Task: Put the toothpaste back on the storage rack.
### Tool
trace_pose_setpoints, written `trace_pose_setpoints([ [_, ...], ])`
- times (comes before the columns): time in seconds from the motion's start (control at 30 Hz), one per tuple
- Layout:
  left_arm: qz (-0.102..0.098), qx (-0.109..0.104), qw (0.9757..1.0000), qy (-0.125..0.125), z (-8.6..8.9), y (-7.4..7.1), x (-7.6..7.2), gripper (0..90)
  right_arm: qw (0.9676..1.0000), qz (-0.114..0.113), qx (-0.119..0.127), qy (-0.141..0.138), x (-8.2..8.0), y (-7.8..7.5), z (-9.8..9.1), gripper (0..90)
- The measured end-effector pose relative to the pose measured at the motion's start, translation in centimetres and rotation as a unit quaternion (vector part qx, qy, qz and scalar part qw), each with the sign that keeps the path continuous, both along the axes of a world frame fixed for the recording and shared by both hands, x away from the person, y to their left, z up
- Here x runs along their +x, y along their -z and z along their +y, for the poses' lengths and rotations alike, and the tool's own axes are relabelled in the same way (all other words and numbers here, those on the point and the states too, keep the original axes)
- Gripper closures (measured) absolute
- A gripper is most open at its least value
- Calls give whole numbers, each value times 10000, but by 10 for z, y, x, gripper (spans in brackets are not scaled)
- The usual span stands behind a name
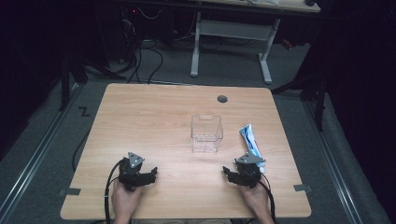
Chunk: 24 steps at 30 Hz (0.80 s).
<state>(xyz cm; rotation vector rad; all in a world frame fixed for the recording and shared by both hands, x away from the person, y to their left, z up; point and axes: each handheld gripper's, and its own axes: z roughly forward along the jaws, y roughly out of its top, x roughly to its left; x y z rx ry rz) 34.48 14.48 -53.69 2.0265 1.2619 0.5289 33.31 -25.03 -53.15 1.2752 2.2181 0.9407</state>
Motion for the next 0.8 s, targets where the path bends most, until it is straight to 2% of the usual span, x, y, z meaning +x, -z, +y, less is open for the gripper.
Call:
trace_pose_setpoints([
  [0.57,2,-3,10000,0,0,0,0,155,10000,9,-10,-20,0,0,0,358],
  [0.8,-2,-9,10000,-3,0,0,0,155,9999,12,-14,122,-2,0,2,349],
])
